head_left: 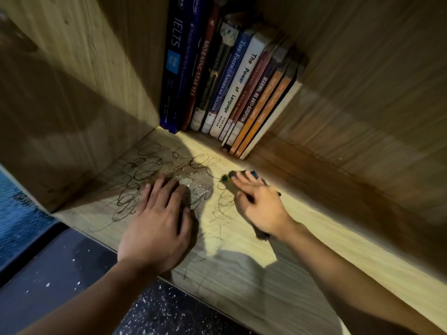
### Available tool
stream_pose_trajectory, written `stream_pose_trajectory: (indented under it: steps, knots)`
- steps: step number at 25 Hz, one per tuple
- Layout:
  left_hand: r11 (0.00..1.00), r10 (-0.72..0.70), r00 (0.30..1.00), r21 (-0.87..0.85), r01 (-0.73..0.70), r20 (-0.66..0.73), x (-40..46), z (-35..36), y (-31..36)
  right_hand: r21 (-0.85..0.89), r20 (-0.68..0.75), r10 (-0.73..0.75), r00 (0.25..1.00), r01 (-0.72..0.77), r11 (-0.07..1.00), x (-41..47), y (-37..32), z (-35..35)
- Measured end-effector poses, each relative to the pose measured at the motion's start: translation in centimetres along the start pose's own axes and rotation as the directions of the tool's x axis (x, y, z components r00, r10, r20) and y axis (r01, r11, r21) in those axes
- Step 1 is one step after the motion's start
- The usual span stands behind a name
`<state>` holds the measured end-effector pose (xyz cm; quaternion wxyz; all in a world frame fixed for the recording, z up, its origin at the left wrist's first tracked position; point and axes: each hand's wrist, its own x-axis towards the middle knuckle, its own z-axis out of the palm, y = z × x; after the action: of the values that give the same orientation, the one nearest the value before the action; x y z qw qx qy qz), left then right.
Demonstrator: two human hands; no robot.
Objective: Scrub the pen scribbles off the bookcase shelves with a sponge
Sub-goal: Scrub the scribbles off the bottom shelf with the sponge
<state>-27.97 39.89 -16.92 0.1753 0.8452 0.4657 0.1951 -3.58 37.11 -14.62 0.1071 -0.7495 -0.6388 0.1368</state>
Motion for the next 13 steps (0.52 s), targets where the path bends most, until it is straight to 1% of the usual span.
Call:
stream_pose_trajectory:
  steps: [1, 2, 3, 4, 5, 6, 7, 8, 9, 11, 12, 13]
  knots:
    - [1.0, 0.002, 1.0, 0.001, -0.002, 0.002, -0.1, 0.0, 0.0, 0.074, 0.067, -0.057, 0.996, 0.052, 0.996, -0.7, 0.7, -0.8]
    - [1.0, 0.002, 1.0, 0.003, -0.002, 0.005, -0.1, 0.0, 0.1, 0.138, 0.12, -0.019, 0.993, 0.003, 0.99, -0.3, 1.8, -1.7]
    - [1.0, 0.002, 1.0, 0.006, -0.002, 0.006, -0.1, 0.0, 0.1, 0.163, 0.077, 0.093, 0.993, -0.105, 0.981, 0.8, 2.8, -2.3]
    - [1.0, 0.0, 1.0, 0.008, 0.0, 0.007, -0.1, 0.0, 0.1, 0.149, -0.028, 0.234, 0.972, -0.227, 0.962, 2.2, 3.7, -2.3]
    - [1.0, -0.001, 1.0, 0.01, 0.001, 0.005, -0.1, 0.0, 0.1, 0.113, -0.117, 0.34, 0.933, -0.328, 0.938, 3.2, 3.6, -2.0]
    - [1.0, -0.001, 1.0, 0.014, 0.001, 0.0, 0.0, 0.0, 0.1, 0.047, -0.192, 0.358, 0.914, -0.356, 0.933, 4.1, 2.7, -1.2]
    - [1.0, 0.0, 1.0, 0.016, 0.0, 0.006, 0.0, 0.0, 0.1, -0.044, -0.234, 0.301, 0.925, -0.319, 0.947, 4.3, 1.4, -0.2]
    - [1.0, 0.0, 1.0, 0.016, 0.0, 0.011, 0.0, 0.1, 0.0, -0.073, -0.241, 0.225, 0.944, -0.249, 0.966, 4.2, 0.3, 0.4]
    - [1.0, 0.0, 1.0, 0.013, 0.0, 0.01, 0.0, 0.1, -0.1, -0.037, -0.198, 0.173, 0.965, -0.184, 0.982, 3.9, -0.5, 0.3]
    - [1.0, -0.005, 1.0, 0.006, 0.005, 0.012, -0.1, 0.0, 0.0, 0.036, -0.044, 0.087, 0.995, -0.086, 0.996, 2.9, -0.2, -1.3]
    - [1.0, -0.005, 1.0, 0.006, 0.005, 0.014, -0.2, -0.1, 0.1, 0.056, 0.051, 0.073, 0.996, -0.076, 0.996, 2.5, 0.5, -2.1]
    - [1.0, -0.004, 1.0, 0.007, 0.004, 0.013, -0.2, -0.1, 0.2, 0.062, 0.101, 0.077, 0.992, -0.084, 0.995, 2.3, 1.3, -2.5]
